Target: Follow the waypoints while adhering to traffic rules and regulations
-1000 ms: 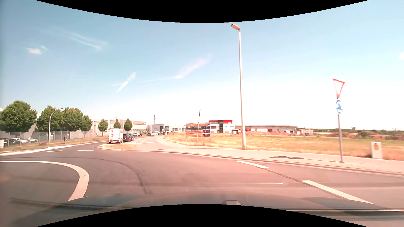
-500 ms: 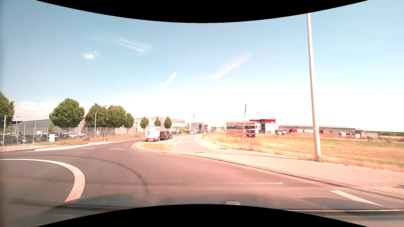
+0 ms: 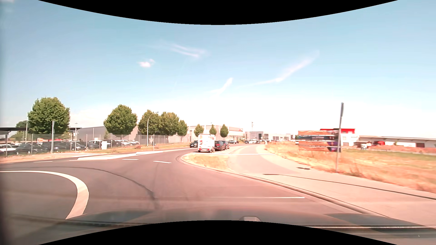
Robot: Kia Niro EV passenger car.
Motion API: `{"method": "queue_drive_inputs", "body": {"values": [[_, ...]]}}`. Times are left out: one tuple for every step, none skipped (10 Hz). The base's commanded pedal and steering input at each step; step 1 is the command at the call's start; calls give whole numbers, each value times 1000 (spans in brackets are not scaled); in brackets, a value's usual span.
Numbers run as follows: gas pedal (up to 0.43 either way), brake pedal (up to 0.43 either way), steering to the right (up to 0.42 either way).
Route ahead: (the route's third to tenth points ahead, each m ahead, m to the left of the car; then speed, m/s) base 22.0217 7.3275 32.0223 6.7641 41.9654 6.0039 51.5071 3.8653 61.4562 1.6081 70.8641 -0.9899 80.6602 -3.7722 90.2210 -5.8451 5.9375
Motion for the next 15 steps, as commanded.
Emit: {"method": "queue_drive_inputs", "body": {"values": [[47, 0, -320], [47, 0, -319], [47, 0, -316], [47, 0, -305], [47, 0, -287], [47, 0, -266], [47, 0, -243], [47, 0, -210], [47, 0, -185], [47, 0, -162], [47, 0, -144], [47, 0, -125], [47, 0, -95], [47, 0, -63], [59, 0, -41]]}}
